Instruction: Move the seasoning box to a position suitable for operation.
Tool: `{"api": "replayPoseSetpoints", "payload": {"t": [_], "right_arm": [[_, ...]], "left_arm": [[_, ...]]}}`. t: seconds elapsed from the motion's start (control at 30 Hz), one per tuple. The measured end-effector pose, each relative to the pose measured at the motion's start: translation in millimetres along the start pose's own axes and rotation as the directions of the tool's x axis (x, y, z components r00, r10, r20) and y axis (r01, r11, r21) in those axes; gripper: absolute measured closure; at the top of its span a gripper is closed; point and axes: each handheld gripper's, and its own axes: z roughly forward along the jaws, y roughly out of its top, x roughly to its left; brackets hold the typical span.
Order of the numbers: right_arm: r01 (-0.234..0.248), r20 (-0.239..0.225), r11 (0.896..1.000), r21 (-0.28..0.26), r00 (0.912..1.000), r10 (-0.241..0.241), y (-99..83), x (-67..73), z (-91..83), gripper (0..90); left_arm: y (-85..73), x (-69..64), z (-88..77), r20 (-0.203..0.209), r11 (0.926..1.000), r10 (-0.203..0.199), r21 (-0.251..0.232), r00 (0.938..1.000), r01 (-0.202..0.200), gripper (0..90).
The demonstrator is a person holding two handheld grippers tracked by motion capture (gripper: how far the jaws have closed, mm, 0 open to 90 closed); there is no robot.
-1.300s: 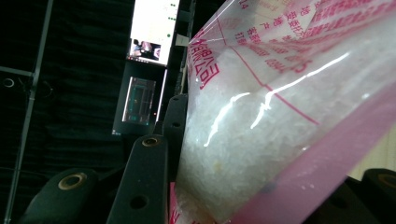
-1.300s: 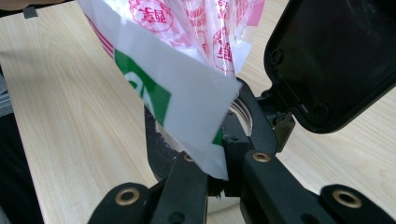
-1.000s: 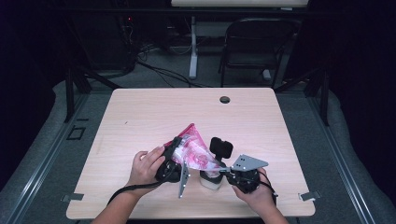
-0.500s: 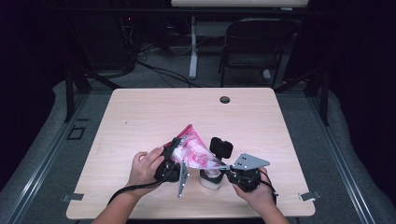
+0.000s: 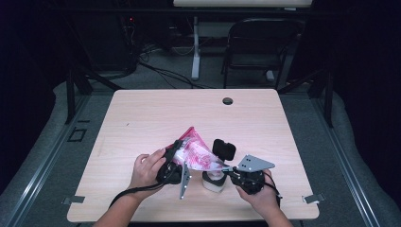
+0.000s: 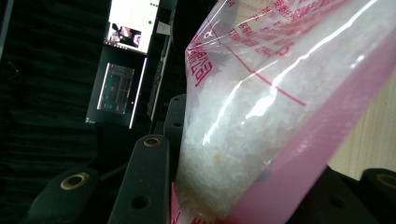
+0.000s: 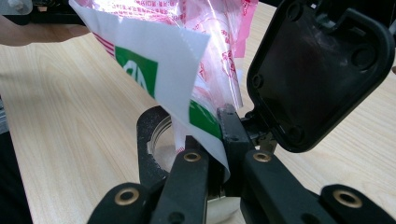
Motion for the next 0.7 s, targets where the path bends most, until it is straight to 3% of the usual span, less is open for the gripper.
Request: {"api": "replayPoseSetpoints", "payload": {"t": [0.4, 0.7], "right_arm": [[-0.002, 0.000, 1.000, -0.009, 1.0000, 0.002, 0.3, 0.3, 0.1, 89.7], [-0.007, 0.010, 1.000, -0.023, 0.9999, 0.007, 1.6, 0.2, -1.6, 89.6]], "left_arm": [[0.1, 1.4, -0.6, -0.001, 1.0000, -0.002, 0.001, 1.0000, 0.002, 68.9], [-1.4, 0.8, 0.8, 0.024, 0.9995, -0.031, 0.002, 0.9992, 0.031, 69.0]]}}
